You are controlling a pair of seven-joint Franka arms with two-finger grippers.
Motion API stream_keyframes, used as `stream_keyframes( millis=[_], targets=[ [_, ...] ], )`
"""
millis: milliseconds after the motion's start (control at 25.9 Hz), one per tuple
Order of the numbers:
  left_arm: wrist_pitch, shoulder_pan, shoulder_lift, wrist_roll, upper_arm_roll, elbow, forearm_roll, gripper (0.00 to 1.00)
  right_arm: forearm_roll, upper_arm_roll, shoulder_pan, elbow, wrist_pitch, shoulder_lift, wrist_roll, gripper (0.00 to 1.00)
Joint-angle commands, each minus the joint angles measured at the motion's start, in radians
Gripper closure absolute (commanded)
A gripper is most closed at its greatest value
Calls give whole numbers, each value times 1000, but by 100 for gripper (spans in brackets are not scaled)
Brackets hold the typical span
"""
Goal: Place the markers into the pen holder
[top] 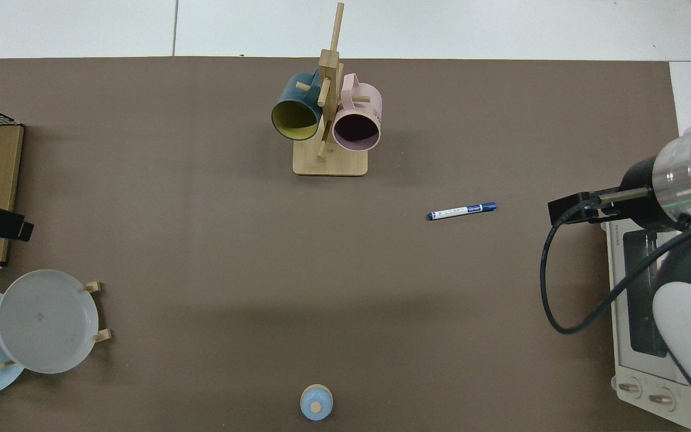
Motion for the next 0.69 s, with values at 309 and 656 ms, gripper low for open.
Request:
stream_keyframes(
  millis=[309,656],
  targets=[
    [-2,0,-27,-10,-2,-30,3,0,-1,11,-24,-24,24,-15,-26,0],
    [-4,0,-27,-10,-2,-30,3,0,2,11,-35,-50,20,-29,-19,0]
  ],
)
